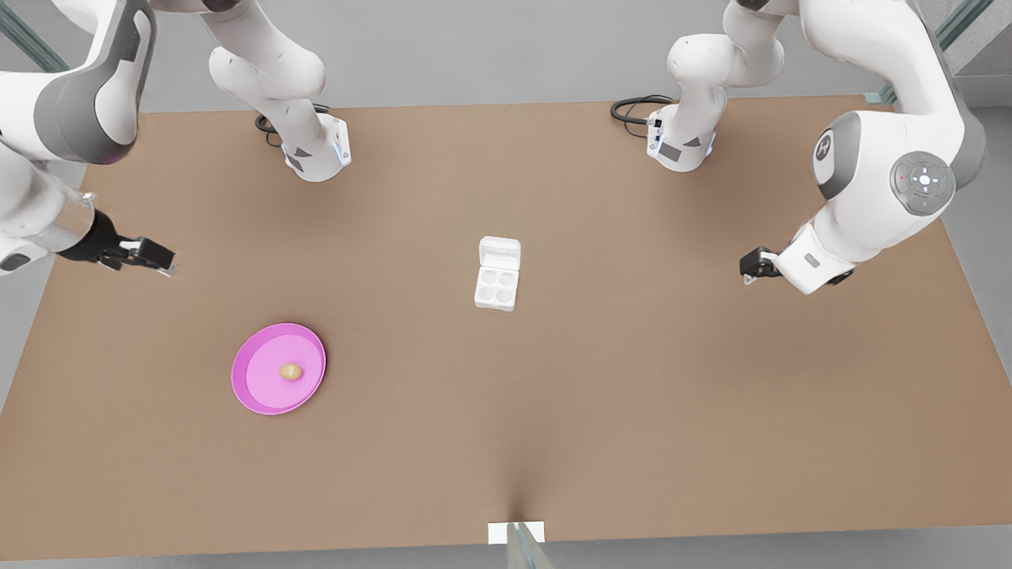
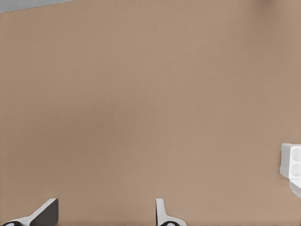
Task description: Pack egg into the box and close the box lid
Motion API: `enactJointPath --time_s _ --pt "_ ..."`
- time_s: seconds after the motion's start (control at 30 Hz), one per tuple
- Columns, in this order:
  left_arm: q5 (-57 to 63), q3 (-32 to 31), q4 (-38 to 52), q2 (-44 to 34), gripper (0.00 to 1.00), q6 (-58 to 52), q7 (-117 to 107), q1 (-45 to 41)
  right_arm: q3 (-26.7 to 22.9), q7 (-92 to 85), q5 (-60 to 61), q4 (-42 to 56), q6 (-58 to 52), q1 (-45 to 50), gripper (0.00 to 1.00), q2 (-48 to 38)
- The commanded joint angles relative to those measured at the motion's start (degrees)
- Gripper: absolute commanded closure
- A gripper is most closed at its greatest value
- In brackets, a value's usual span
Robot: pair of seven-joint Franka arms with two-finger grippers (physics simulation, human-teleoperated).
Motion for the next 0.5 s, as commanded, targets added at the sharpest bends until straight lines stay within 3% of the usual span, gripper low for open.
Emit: enactJointPath --time_s 0.0,0.1,0.13,0.2,0.27,0.33,0.47 --pt "0.1 0.0 0.0 0.1 0.0 0.0 0.1 0.0 0.0 0.0 -0.1 0.0 0.2 1.1 0.0 0.1" --pt "0.2 0.4 0.2 0.6 0.0 0.1 -0.7 0.0 -0.3 0.5 -0.1 0.0 1.7 0.6 0.0 1.9" --pt "0.3 0.4 0.2 0.9 0.0 0.1 -0.6 0.0 -0.5 7.9 4.3 -2.3 2.0 0.3 0.0 2.2" --pt "0.1 0.4 0.8 0.9 0.0 0.0 -0.7 0.0 -1.4 10.4 17.2 -2.3 2.9 -2.2 0.0 10.7" --pt "-3.3 -1.2 0.8 2.3 0.0 -0.4 -0.2 -0.4 -3.4 24.0 37.5 -10.5 10.0 -4.8 0.0 11.4" --pt "-3.6 -2.8 0.8 2.4 0.0 -0.2 -0.1 -0.4 -3.6 50.4 48.4 -14.7 9.6 -7.3 0.0 11.3" --pt "-7.5 -4.4 6.0 7.9 0.0 1.6 -0.6 -0.4 -5.1 66.9 53.8 -18.2 11.1 -6.5 0.0 10.4"
